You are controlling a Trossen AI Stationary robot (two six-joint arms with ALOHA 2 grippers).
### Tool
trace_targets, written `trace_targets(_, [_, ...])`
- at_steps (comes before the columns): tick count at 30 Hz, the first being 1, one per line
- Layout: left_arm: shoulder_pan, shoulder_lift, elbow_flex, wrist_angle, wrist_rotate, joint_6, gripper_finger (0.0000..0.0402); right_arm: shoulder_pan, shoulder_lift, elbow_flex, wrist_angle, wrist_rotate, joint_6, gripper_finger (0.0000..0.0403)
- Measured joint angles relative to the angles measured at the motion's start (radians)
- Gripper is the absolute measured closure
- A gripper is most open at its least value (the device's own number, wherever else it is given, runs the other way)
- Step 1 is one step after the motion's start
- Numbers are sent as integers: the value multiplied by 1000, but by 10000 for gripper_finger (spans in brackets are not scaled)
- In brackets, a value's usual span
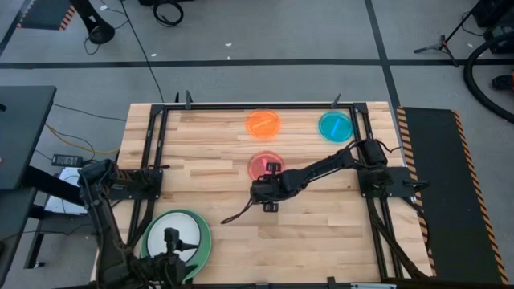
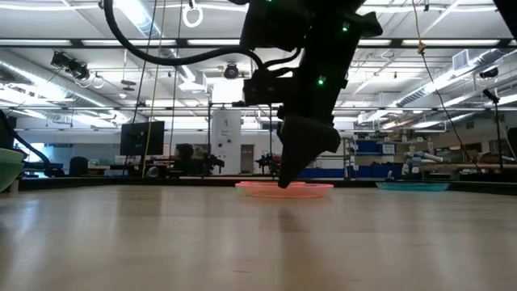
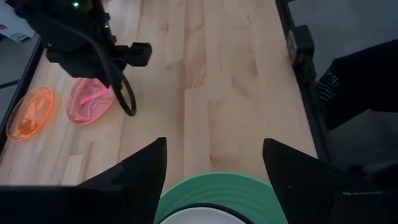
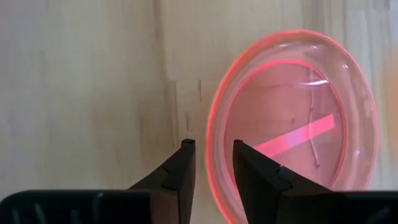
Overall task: Stack plastic plates
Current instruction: Stack the top stacked plates on top of the orange plate
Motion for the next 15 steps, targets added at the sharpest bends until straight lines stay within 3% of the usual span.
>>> trace_targets(6, [-6, 0, 0, 7, 0, 1, 131, -5, 0, 0, 0, -3, -142, 288])
trace_targets(15, [-11, 0, 0, 8, -1, 36, 131, -33, 11, 0, -19, -55, -156, 288])
